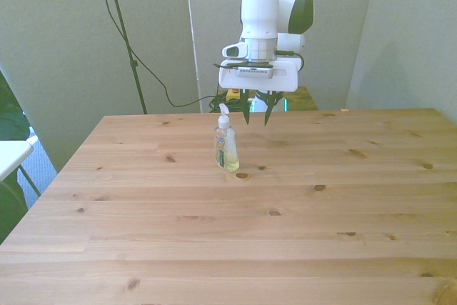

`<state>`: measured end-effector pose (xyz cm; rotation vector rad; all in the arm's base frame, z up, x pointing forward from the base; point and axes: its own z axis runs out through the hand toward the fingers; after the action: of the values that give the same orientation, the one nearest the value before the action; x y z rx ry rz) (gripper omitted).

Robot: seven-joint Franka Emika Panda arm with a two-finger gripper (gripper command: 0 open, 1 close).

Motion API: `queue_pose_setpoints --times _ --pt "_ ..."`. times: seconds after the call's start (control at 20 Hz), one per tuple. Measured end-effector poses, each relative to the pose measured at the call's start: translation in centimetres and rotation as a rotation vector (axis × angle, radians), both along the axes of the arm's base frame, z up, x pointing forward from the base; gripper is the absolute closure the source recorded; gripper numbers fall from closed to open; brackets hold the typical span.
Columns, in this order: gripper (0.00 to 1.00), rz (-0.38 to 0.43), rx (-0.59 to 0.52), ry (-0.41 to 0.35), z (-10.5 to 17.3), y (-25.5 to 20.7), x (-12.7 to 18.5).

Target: Knock down the sanitizer

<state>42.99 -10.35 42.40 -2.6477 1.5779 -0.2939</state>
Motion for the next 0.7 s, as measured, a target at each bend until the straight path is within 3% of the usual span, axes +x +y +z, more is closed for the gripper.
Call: queue_pose_setpoints --times 0.7 --pt "1.0 -0.12 -0.007 -0.014 -0.5 -4.3 3.9"
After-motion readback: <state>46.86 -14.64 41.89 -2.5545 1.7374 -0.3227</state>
